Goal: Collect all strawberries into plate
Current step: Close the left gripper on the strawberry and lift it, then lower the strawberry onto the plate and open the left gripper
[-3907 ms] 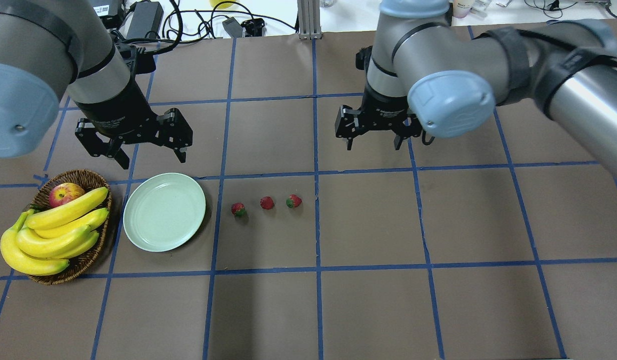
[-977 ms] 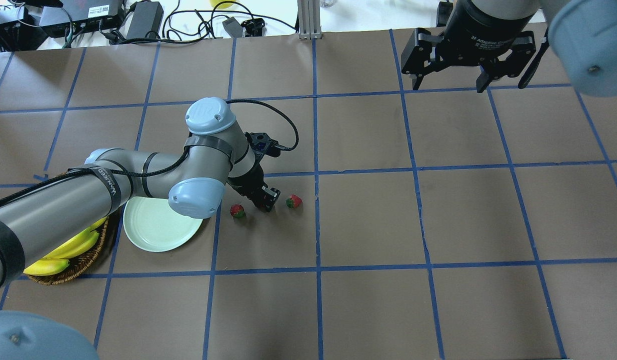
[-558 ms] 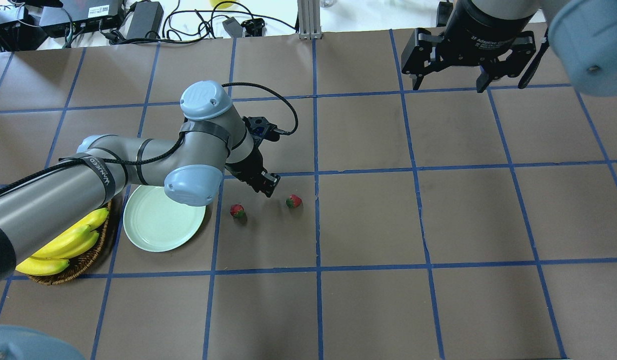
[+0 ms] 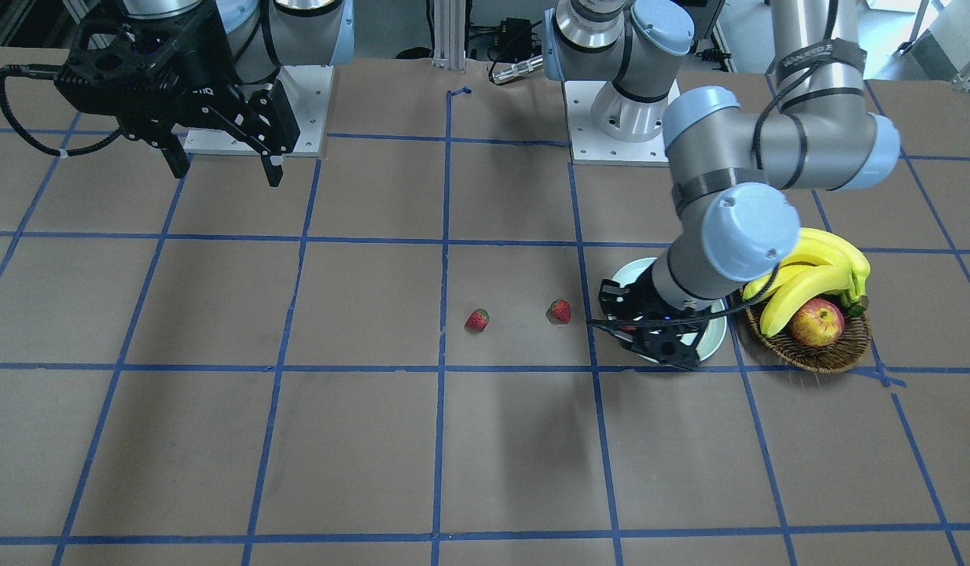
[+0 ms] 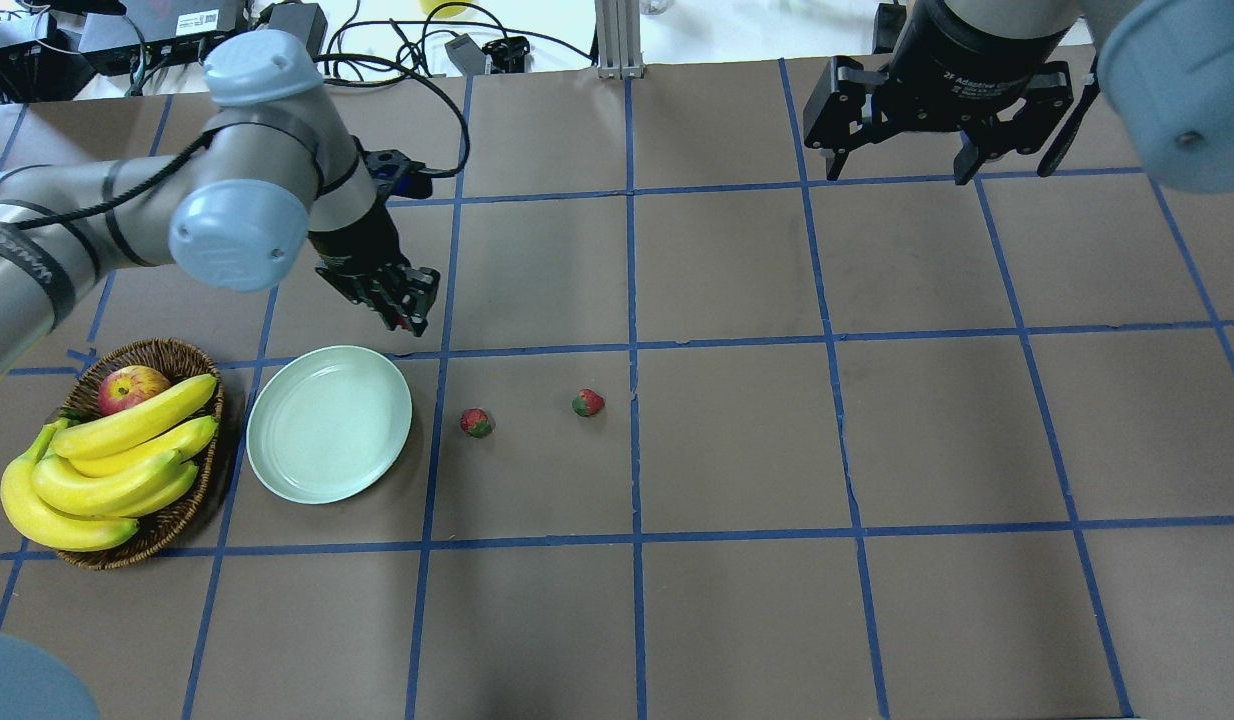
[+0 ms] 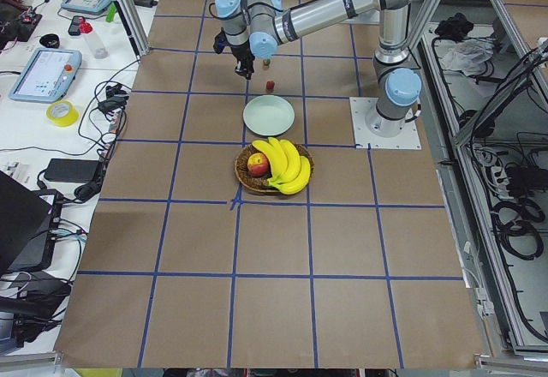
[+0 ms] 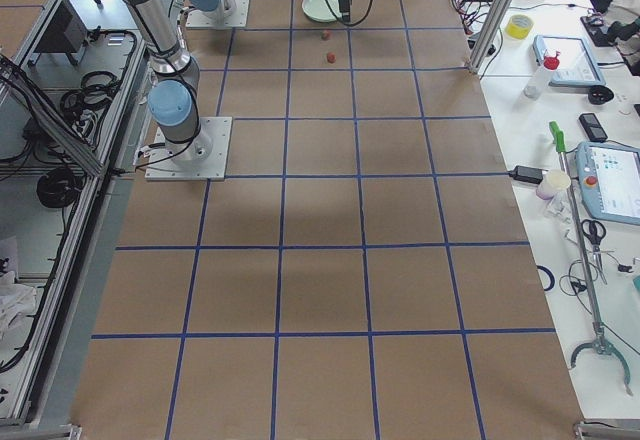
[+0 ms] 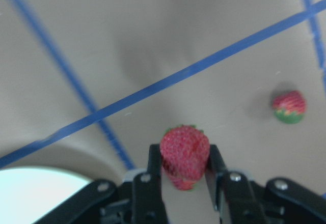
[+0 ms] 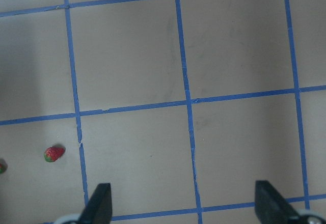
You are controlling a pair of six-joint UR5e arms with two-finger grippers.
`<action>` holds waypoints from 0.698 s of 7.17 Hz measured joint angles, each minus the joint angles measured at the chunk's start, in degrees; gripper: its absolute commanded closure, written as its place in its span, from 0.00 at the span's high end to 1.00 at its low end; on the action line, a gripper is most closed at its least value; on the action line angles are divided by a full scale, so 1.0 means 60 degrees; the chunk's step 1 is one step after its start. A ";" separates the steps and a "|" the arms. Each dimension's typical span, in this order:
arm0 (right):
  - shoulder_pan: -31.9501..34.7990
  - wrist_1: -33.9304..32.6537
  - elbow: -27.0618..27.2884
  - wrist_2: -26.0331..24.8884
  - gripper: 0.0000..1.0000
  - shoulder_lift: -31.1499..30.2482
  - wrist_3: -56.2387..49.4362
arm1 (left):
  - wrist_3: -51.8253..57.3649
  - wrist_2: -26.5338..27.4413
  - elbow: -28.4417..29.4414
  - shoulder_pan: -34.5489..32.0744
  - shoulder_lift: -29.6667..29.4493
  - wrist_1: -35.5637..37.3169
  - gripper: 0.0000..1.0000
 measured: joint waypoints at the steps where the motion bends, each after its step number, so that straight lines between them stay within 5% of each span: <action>1: 0.0008 0.0000 0.0000 -0.0001 1.00 0.0000 -0.0026 | 0.0000 0.0111 -0.0077 0.0595 0.0048 -0.0265 0.00; 5: 0.0029 -0.0009 -0.0003 -0.0001 1.00 0.0000 -0.0040 | -0.0067 0.0534 -0.1228 0.1751 -0.0162 -0.0266 0.04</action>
